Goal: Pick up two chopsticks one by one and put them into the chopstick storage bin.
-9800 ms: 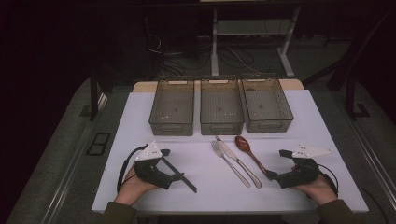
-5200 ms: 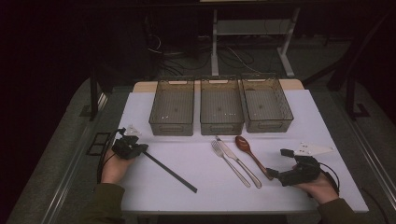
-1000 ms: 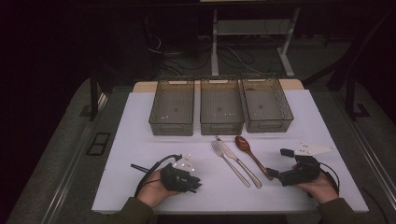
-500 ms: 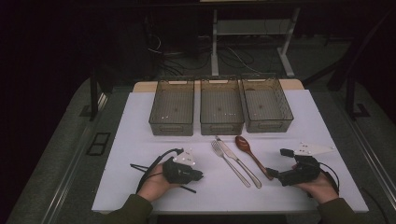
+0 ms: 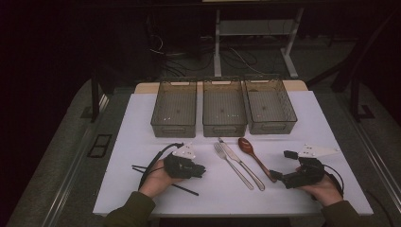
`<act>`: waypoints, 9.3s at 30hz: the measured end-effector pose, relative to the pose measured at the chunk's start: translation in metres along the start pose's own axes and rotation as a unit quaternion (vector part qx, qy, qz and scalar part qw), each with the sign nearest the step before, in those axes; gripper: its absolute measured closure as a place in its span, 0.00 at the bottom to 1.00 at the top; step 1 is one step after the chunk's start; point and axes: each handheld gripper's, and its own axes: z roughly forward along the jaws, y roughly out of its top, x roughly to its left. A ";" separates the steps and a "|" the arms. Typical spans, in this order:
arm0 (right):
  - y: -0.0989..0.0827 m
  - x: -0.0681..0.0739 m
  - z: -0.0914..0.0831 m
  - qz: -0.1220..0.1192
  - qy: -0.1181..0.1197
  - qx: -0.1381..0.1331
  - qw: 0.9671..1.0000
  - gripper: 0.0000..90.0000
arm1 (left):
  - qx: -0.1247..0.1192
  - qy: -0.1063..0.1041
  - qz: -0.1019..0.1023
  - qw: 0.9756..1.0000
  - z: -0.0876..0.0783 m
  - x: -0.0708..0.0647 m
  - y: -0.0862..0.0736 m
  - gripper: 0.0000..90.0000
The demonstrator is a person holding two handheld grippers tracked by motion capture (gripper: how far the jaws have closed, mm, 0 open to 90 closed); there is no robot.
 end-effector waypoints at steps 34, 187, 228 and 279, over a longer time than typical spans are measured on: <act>0.000 -0.001 0.000 0.000 0.000 0.001 1.000 0.00 | 0.003 0.052 -0.030 0.998 0.023 0.055 0.017 0.94; -0.009 0.009 0.007 -0.045 -0.021 -0.009 0.999 0.00 | -0.035 0.065 -0.093 0.993 -0.066 0.011 -0.051 0.95; -0.008 0.008 0.006 -0.040 -0.020 -0.006 0.999 0.00 | -0.088 0.118 -0.101 0.984 -0.086 0.031 0.025 0.95; -0.007 0.005 0.002 -0.029 -0.009 -0.019 0.999 0.00 | -0.047 0.275 -0.270 0.922 -0.059 0.210 0.070 0.95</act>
